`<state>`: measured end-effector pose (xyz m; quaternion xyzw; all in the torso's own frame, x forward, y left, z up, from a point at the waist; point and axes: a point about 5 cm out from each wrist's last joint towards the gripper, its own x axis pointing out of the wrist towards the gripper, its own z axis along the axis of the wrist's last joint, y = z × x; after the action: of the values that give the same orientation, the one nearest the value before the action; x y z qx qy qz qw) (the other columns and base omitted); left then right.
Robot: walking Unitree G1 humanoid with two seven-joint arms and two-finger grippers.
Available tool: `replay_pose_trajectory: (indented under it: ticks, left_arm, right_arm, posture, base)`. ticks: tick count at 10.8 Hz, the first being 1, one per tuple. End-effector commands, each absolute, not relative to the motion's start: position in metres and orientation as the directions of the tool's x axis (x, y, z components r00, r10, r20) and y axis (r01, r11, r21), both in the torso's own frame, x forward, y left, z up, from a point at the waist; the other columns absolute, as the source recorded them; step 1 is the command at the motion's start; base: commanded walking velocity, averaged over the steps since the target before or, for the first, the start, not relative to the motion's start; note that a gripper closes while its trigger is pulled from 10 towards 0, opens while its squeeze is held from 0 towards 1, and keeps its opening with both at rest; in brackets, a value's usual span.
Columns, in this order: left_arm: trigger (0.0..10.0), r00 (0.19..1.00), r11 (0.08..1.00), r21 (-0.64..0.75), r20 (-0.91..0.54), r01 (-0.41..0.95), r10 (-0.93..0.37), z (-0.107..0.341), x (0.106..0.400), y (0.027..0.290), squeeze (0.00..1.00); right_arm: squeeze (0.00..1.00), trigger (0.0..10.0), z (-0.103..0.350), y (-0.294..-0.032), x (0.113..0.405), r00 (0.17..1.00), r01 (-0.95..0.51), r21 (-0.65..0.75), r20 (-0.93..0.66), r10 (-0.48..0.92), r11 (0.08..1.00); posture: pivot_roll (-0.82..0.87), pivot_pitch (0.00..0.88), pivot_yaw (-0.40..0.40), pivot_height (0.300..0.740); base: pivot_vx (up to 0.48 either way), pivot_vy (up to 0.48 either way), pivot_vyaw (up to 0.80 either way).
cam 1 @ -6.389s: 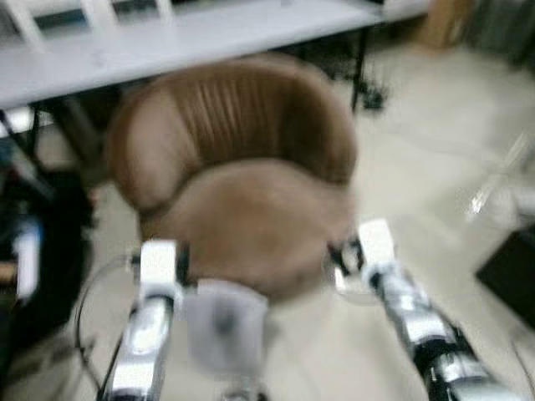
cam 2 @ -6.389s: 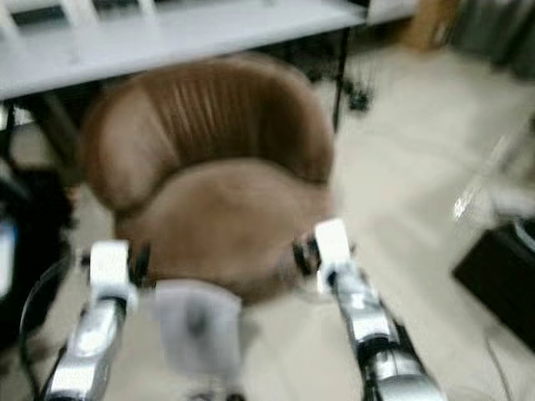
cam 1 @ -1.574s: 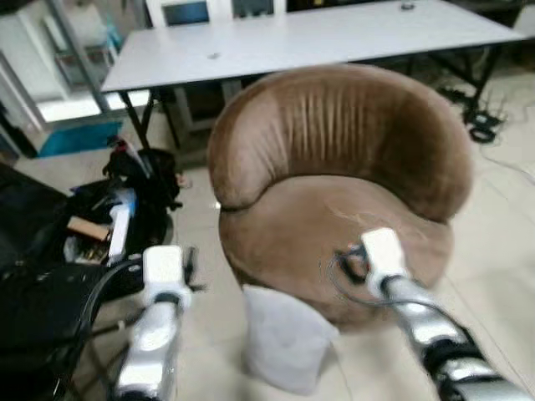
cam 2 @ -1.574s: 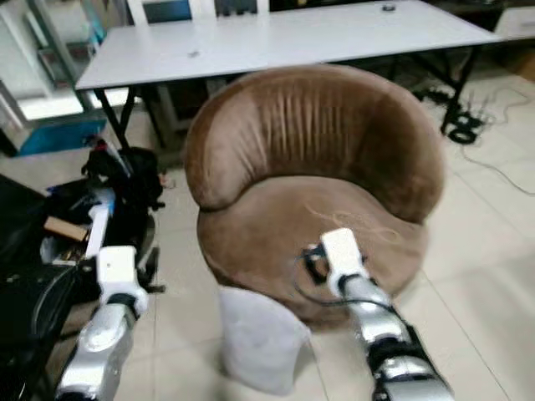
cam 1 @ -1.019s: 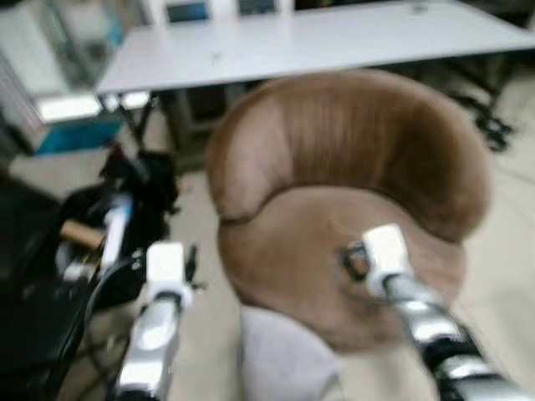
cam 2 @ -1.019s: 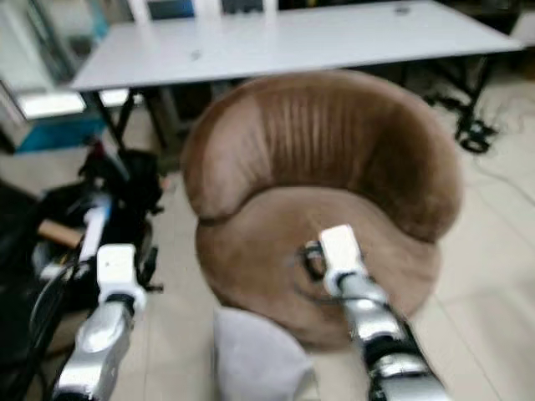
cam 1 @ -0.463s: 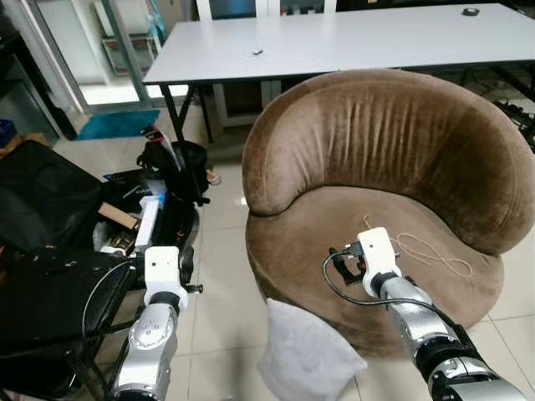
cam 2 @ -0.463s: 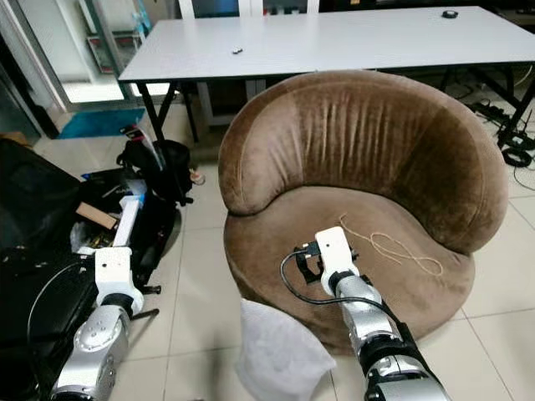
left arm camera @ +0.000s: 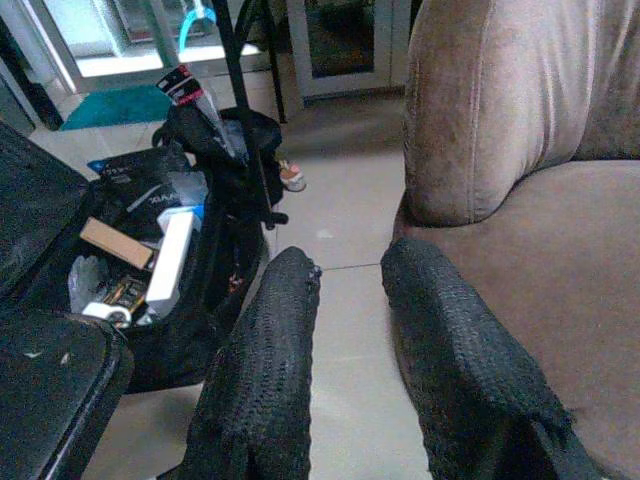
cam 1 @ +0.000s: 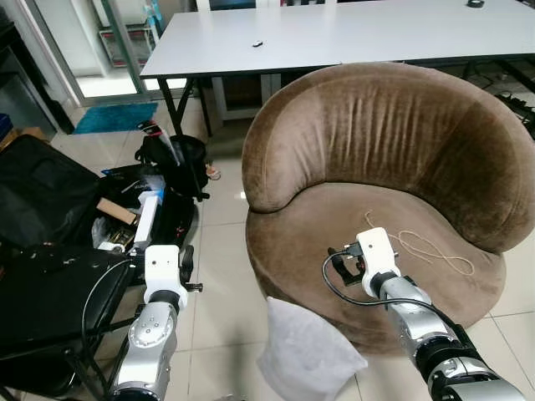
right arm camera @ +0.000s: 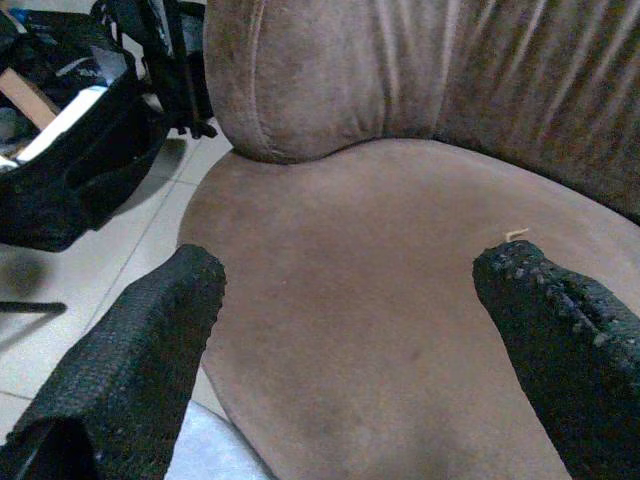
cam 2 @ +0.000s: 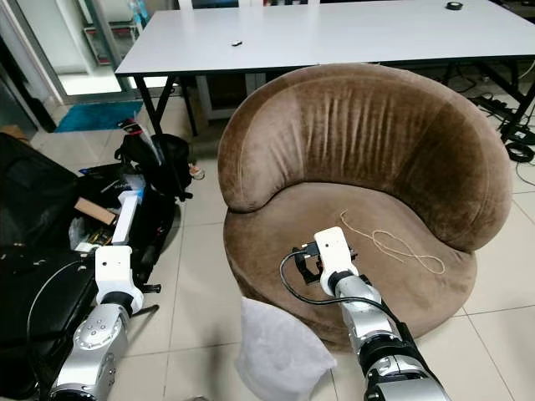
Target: Move the pillow to the sofa from floor
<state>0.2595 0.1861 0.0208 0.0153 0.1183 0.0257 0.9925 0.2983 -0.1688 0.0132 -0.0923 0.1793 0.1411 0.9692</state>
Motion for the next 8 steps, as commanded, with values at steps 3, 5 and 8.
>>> replay_pose_trajectory:
  ticks: [3, 5, 8]
  left_arm:
    - [10.0, 0.969, 0.998, 0.048, -0.242, -0.044, 0.054, 0.0211, 0.2622, 0.1869, 0.00]
    - [10.0, 0.969, 0.998, 0.047, -0.243, -0.044, 0.054, 0.0208, 0.2616, 0.1866, 0.00]
    - [10.0, 0.968, 0.998, 0.044, -0.245, -0.043, 0.053, 0.0206, 0.2613, 0.1859, 0.00]
  right_arm:
    - [0.00, 10.0, 0.0192, -0.1608, 0.3034, 0.900, -0.325, -0.120, -0.344, 0.268, 0.938]
    - [0.00, 10.0, 0.0163, -0.1595, 0.3014, 0.892, -0.336, -0.127, -0.362, 0.272, 0.933]
    - [0.00, 10.0, 0.0153, -0.1588, 0.3001, 0.888, -0.347, -0.136, -0.366, 0.279, 0.928]
  posture:
    - [-0.12, 0.000, 0.088, 0.740]
    - [-0.12, 0.000, 0.088, 0.715]
    - [-0.12, 0.000, 0.089, 0.675]
  base:
    - [0.000, 0.000, 0.00]
    - [0.000, 0.000, 0.00]
    - [0.000, 0.000, 0.00]
